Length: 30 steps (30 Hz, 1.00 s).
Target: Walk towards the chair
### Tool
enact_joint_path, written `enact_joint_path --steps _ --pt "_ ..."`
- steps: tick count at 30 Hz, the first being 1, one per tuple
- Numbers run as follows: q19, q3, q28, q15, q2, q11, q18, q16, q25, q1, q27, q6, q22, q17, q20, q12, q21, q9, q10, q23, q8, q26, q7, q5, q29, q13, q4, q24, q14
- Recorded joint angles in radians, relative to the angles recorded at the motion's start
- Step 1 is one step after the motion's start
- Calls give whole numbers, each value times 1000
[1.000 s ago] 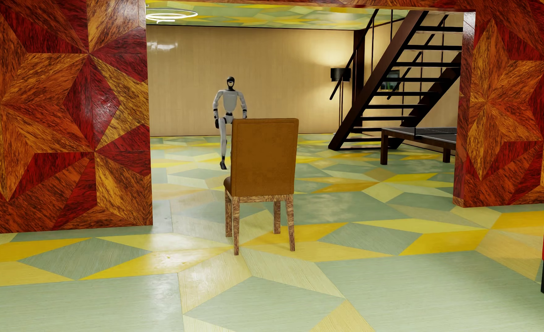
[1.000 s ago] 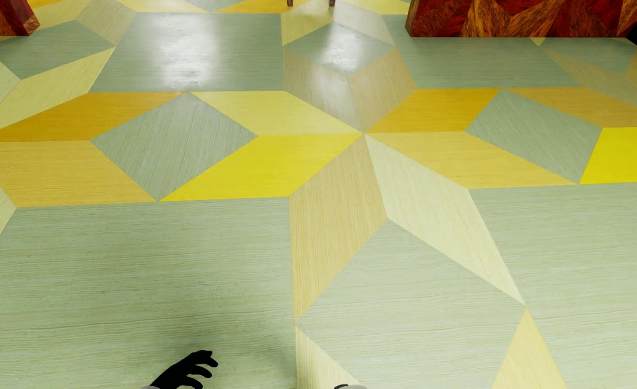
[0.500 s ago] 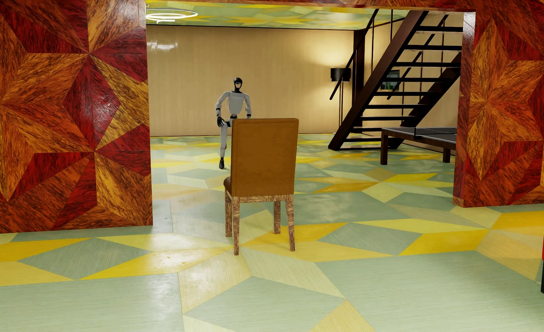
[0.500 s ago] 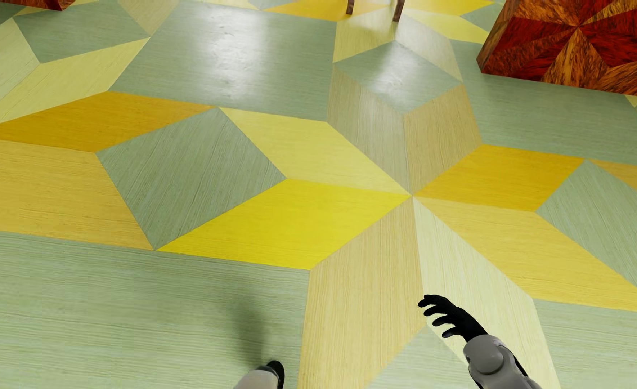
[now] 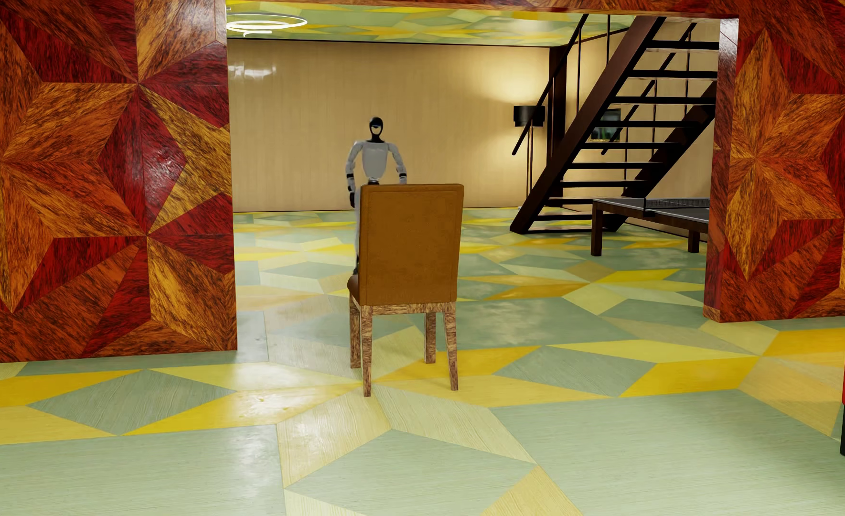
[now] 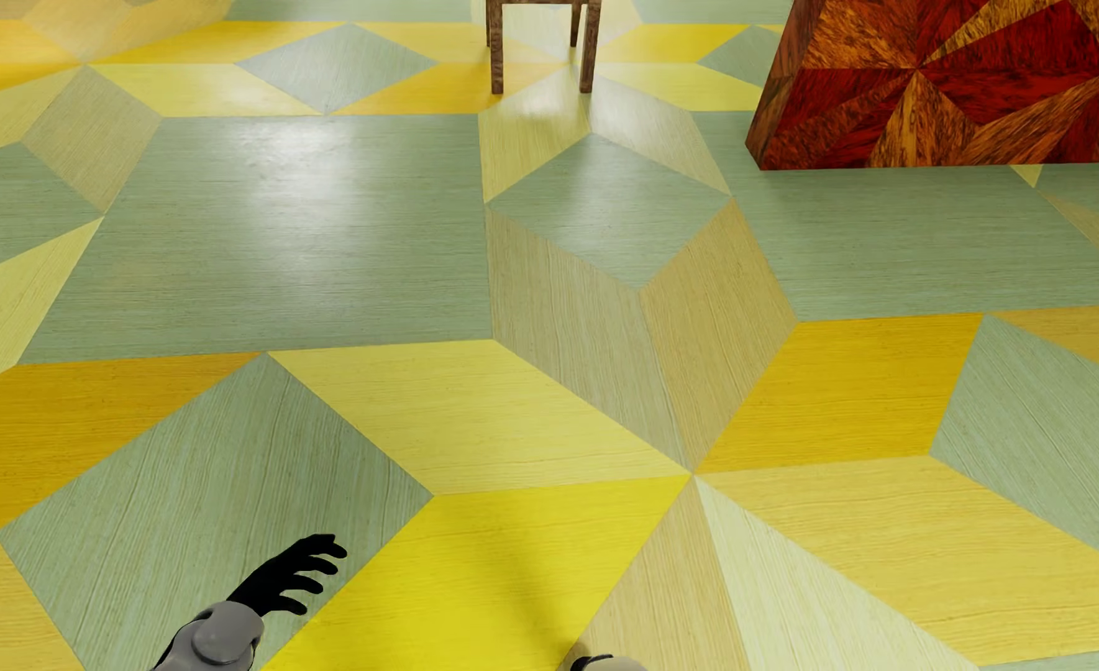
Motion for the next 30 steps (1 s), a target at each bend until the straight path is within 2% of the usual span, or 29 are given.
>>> enact_joint_path --steps 1,2,3,4,5,6,7,8,10,12,14,17,19,20,21,22,23,24,26,28,30 --pt "0 -4 0 -25 21 -267 0 -4 0 48 0 -5 -1 3 12 -9 15 -3 -5 17 0 0 0 -3 0 -9 3 0 -5" --pt "0 -15 0 -9 25 -323 0 -10 0 74 0 -5 1 3 12 -10 22 -4 3 28 0 0 0 -6 0 -20 12 0 -1" --pt "0 -15 0 -26 -24 -62 0 -17 0 65 0 2 0 -2 9 -6 20 -13 38 23 0 0 0 7 0 -37 30 0 24" --pt "0 -22 0 112 -57 -74 0 -26 0 45 0 17 5 -8 -2 10 13 -19 86 18 0 0 0 27 0 -58 55 0 81" --pt "0 -1 0 297 -83 -25 0 -50 0 12 0 44 37 -11 -14 30 -1 -11 180 25 0 0 0 56 0 -91 79 0 173" --pt "0 22 0 345 -92 32 0 -72 0 -60 0 60 117 -7 -54 37 -16 -7 324 86 0 0 0 70 0 -159 103 0 272" --pt "0 29 0 306 -47 59 0 -87 0 -145 0 73 186 -18 -116 62 -26 0 504 98 0 0 0 93 0 -211 132 0 325" --pt "0 45 0 256 0 65 0 -99 0 -243 0 81 243 -28 -170 73 -58 5 677 91 0 0 0 113 0 -265 151 0 280" --pt "0 138 0 148 130 45 0 -113 0 -379 0 64 293 -51 -224 119 -162 10 910 47 0 0 0 126 0 -328 148 0 96" --pt "0 238 0 27 256 14 0 -104 0 -511 0 43 294 -84 -198 199 -249 2 971 -16 0 0 0 124 0 -378 135 0 92" --pt "0 296 0 -84 381 -20 0 -93 0 -610 0 38 280 -134 -181 273 -315 -5 827 -129 0 0 0 125 0 -408 131 0 126" --pt "0 307 0 -221 522 -39 0 -70 0 -673 0 30 297 -178 -230 323 -360 -12 366 -257 0 0 0 119 0 -455 124 0 144" --pt "0 307 0 -260 556 -40 0 -70 0 -687 0 28 331 -175 -259 322 -361 -34 76 -273 0 0 0 112 0 -473 131 0 193" --pt "0 307 0 -266 562 -39 0 -74 0 -680 0 29 348 -167 -272 316 -345 -48 7 -262 0 0 0 104 0 -474 139 0 214" --pt "0 308 0 -264 573 -41 0 -78 0 -672 0 29 361 -154 -283 309 -328 -60 -320 -241 0 0 0 94 0 -468 151 0 283" --pt "0 313 0 -254 589 -41 0 -81 0 -657 0 27 366 -137 -285 300 -309 -64 -415 -209 0 0 0 79 0 -455 158 0 336" --pt "0 308 0 -245 615 -37 0 -84 0 -681 0 34 360 -119 -285 291 -284 -67 -119 -171 0 0 0 69 0 -427 167 0 291" --pt "0 316 0 -223 622 -16 0 -88 0 -697 0 42 352 -101 -277 283 -257 -77 -82 -121 0 0 0 51 0 -394 170 0 262" --pt "0 284 0 -87 627 80 0 -104 0 -730 0 12 362 -36 -256 241 -218 -65 89 56 0 0 0 -3 0 -323 160 0 348" --pt "0 263 0 74 496 343 0 -93 0 -688 0 -5 348 25 -208 186 -168 -57 166 218 0 0 0 -53 0 -240 137 0 265" --pt "0 219 0 158 341 605 0 -58 0 -599 0 -7 262 21 -97 171 -38 -52 148 171 0 0 0 -41 0 -166 126 0 206"
